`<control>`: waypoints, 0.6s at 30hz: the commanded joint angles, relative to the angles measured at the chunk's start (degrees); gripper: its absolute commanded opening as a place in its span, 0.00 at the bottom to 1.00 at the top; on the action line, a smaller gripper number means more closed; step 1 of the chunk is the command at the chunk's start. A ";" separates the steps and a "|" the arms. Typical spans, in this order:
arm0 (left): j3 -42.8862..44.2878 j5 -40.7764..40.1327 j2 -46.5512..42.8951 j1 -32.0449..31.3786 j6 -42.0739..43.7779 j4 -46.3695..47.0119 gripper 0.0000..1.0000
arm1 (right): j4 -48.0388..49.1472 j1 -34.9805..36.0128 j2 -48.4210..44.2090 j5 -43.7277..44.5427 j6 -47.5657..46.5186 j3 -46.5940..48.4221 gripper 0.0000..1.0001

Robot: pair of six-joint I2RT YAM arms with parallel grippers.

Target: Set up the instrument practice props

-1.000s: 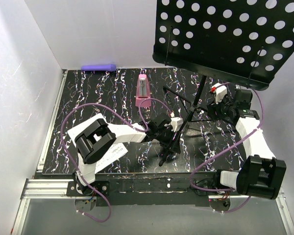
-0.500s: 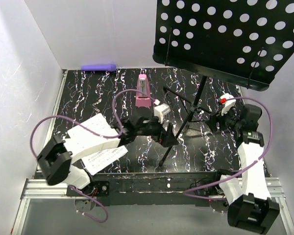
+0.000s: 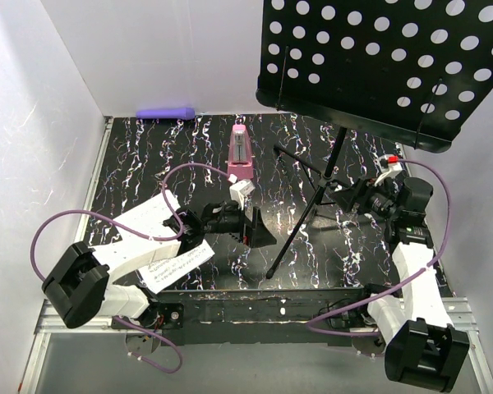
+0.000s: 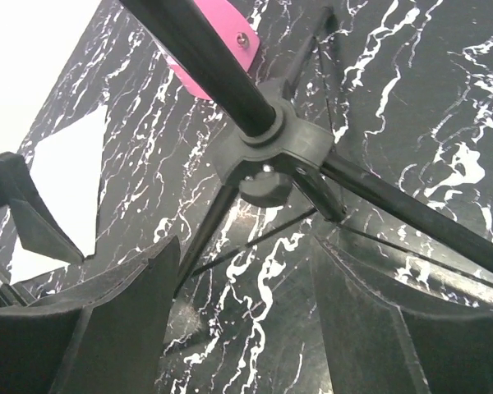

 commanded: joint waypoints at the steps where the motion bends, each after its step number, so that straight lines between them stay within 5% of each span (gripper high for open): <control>1: -2.06 1.11 -0.72 -0.14 -1.85 1.00 0.98 | 6.15 2.66 1.19 2.74 2.41 1.13 0.71; 18: -3.38 0.85 -2.30 -0.14 -2.12 -0.05 0.98 | 6.94 8.28 6.20 12.50 2.32 4.30 0.53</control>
